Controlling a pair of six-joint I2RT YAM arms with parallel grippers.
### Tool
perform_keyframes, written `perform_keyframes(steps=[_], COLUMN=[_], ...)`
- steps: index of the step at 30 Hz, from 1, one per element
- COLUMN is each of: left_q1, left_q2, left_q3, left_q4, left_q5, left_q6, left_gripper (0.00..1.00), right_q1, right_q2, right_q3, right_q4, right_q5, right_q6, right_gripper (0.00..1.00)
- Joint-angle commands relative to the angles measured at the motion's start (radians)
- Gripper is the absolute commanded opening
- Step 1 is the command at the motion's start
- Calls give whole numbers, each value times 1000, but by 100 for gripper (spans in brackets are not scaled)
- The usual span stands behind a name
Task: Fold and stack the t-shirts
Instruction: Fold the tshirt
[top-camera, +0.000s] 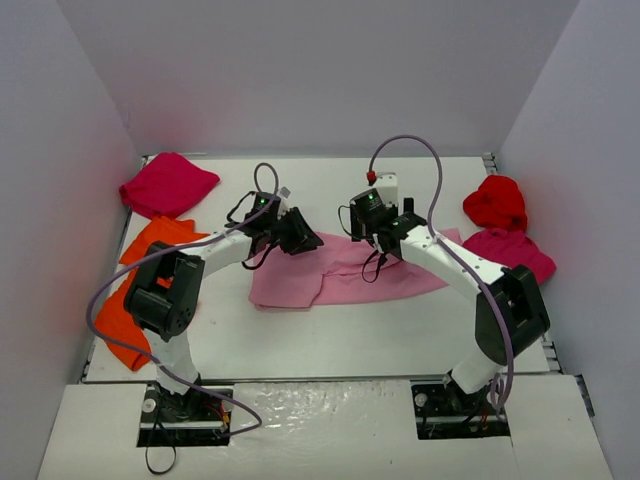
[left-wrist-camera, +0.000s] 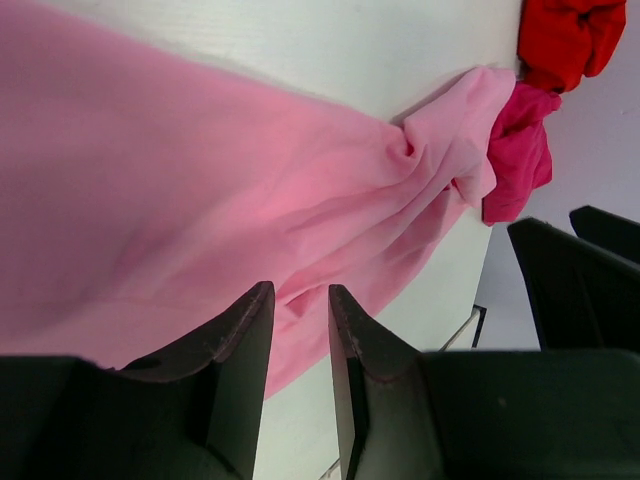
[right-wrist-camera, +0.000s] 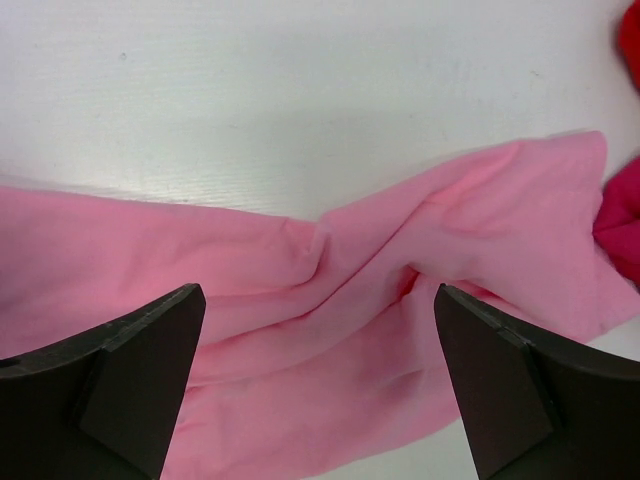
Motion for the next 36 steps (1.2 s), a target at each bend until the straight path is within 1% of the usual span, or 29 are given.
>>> perform_keyframes(steps=[1, 2, 3, 4, 5, 6, 7, 8, 9, 13, 14, 17, 23, 27, 29, 32, 36], left_q1=[-30, -33, -38, -41, -42, -42, -41, -40, -39, -38, -38, -36, -36, -36, -31, -24, -24], left_q2=[40, 46, 55, 61, 59, 56, 50, 41, 34, 12, 11, 20, 25, 29, 30, 13, -10], left_q3=[116, 123, 127, 126, 116, 103, 87, 74, 64, 48, 51, 99, 166, 219, 236, 250, 267], left_q4=[46, 46, 46, 45, 44, 41, 37, 36, 31, -37, -62, -167, -282, -371, -431, -486, -568], left_q5=[4, 6, 6, 4, -2, -10, -20, -27, -32, -80, -97, -130, -237, -364, -403, -469, -601], left_q6=[1, -1, -5, -8, -9, -11, -13, -16, -18, 3, 21, 68, 152, 213, 233, 266, 299], left_gripper=[25, 23, 21, 17, 10, 5, 0, 0, 0, 0, 0, 0, 0, 0, 0, 0, 0], right_q1=[-6, -7, -10, -12, -13, -13, -14, -15, -17, -27, -28, -30, -29, -30, -32, -31, -32], right_q2=[-65, -70, -76, -82, -85, -89, -93, -95, -95, -65, -52, -36, -30, -39, -41, -44, -46], right_q3=[-30, -35, -44, -52, -58, -64, -70, -74, -78, -84, -83, -85, -91, -100, -103, -97, -85], right_q4=[-21, -23, -27, -30, -31, -32, -32, -33, -33, -39, -44, -45, -41, -41, -41, -40, -35], right_q5=[86, 89, 94, 99, 105, 112, 119, 126, 133, 137, 132, 107, 83, 73, 70, 58, 38], right_q6=[10, 11, 11, 12, 14, 17, 20, 22, 24, 18, 20, 27, 9, 3, 1, -1, -4], right_gripper=[95, 91, 85, 79, 73, 64, 52, 38, 27, 2, 0, 0, 0, 0, 0, 0, 0])
